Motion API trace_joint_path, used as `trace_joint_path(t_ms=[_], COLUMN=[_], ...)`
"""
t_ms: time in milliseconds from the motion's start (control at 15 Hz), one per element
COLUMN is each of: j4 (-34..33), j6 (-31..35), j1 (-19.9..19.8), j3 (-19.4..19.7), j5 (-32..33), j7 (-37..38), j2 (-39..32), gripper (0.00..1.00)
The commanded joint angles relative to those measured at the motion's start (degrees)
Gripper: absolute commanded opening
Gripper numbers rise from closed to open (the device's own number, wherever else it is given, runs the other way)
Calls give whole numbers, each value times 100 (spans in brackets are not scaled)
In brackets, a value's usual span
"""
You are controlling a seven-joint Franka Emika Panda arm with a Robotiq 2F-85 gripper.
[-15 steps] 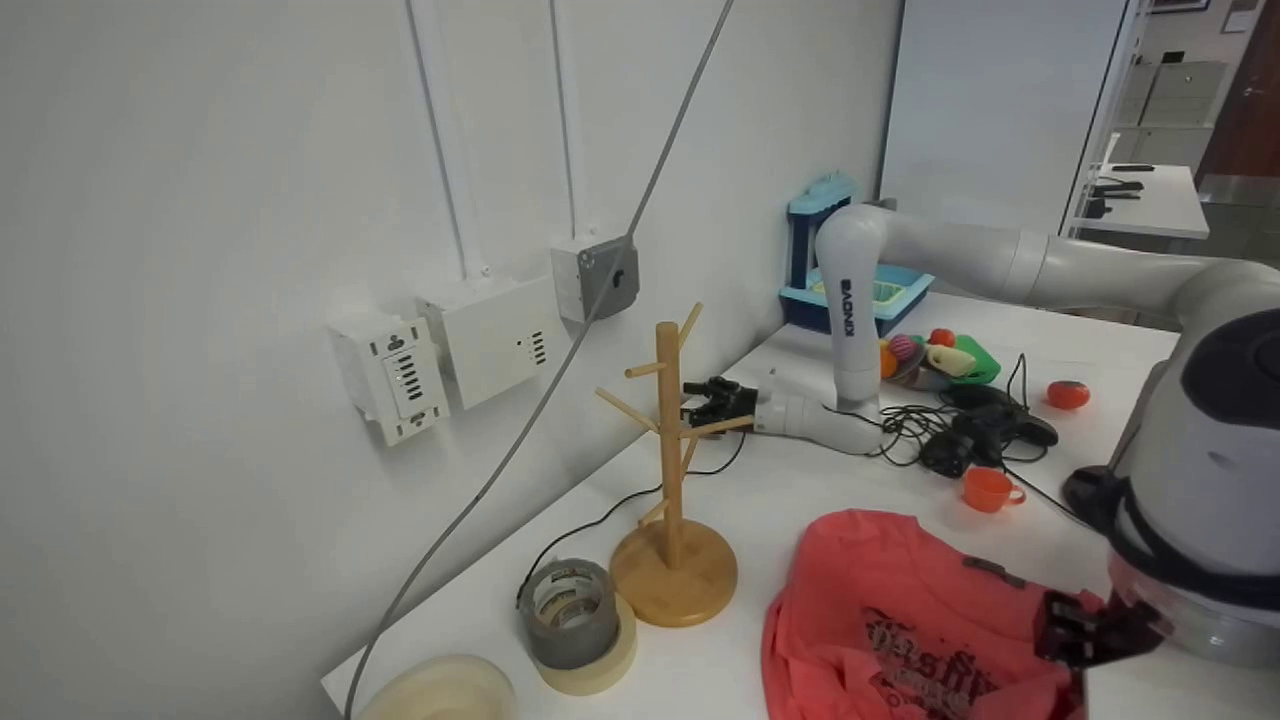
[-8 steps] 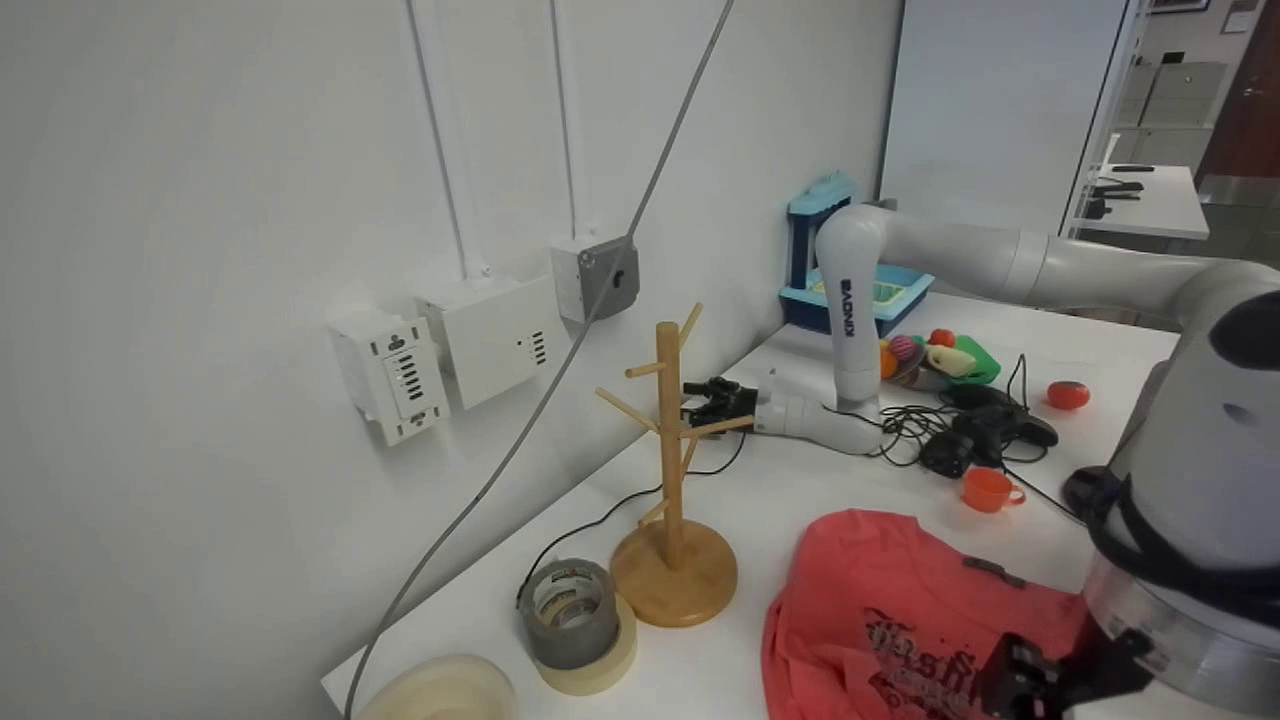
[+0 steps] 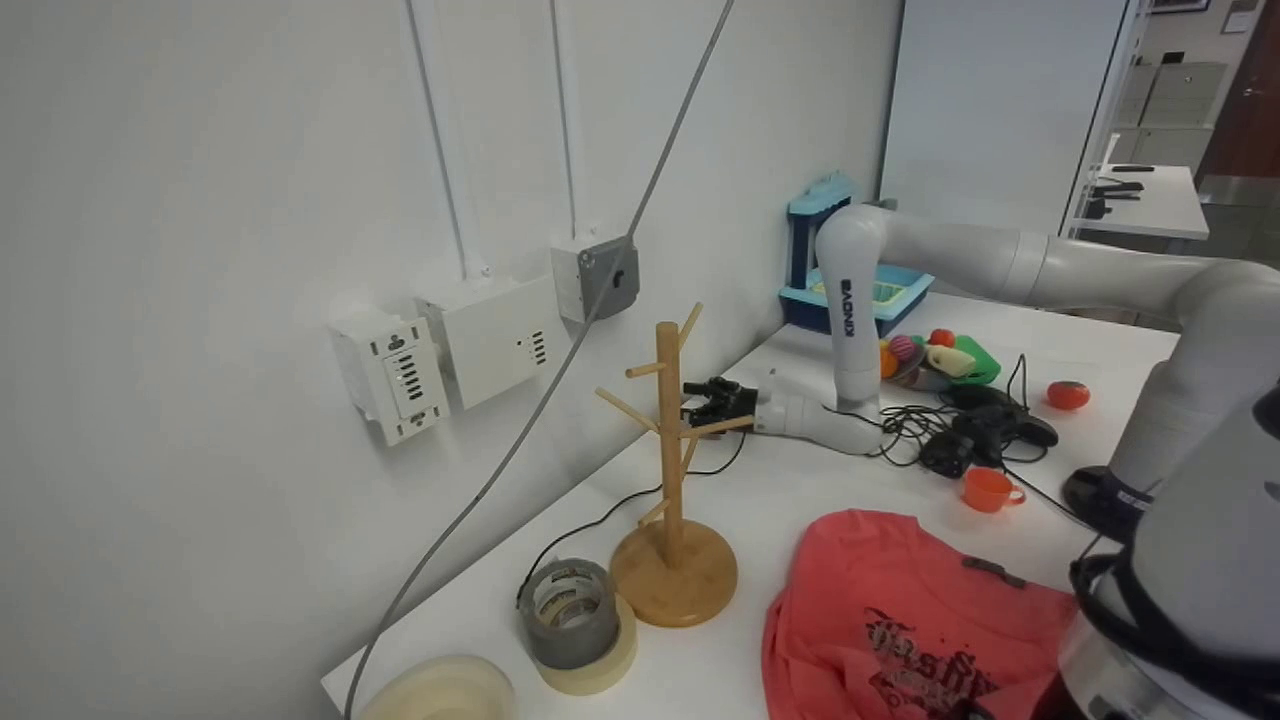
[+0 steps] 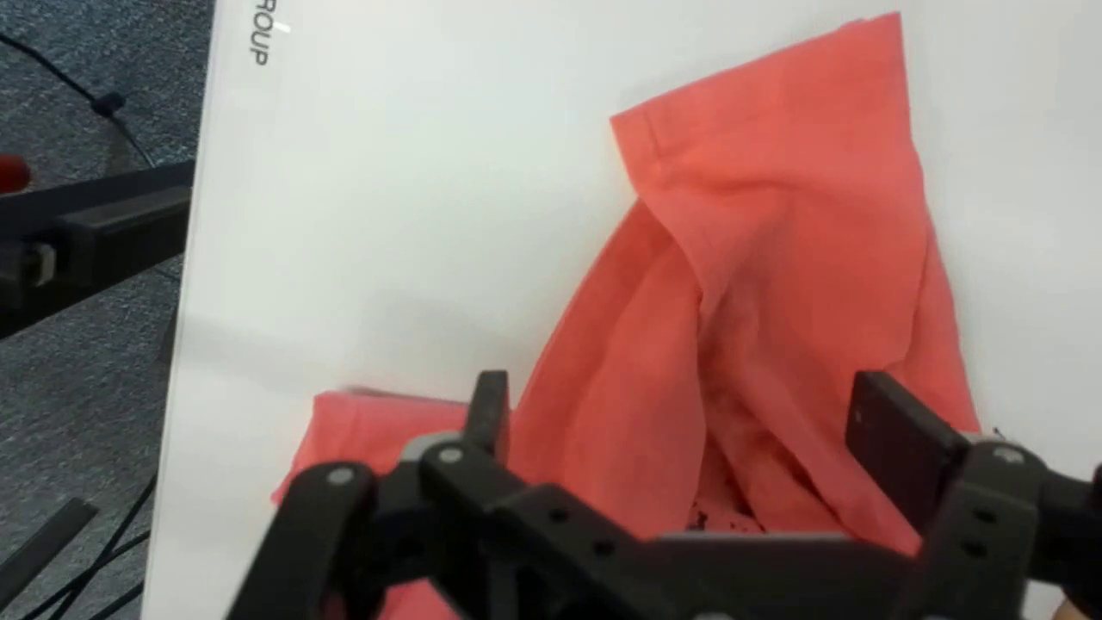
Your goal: Fold the pink object from the left end
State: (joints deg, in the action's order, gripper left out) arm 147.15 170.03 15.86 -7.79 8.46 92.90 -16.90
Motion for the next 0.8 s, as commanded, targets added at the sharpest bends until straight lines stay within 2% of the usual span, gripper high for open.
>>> trace_joint_path(t_ms=[0, 67, 133, 733], j4=[-244, -334, -401, -1221], j6=[609, 703, 762, 733], j1=[-211, -247, -8, -162], j3=[-372, -445, -351, -545], j5=[-141, -94, -550, -1604], j7=[-241, -241, -611, -1907], j2=[-672, -833, -925, -1814], gripper=[100, 100, 100, 100])
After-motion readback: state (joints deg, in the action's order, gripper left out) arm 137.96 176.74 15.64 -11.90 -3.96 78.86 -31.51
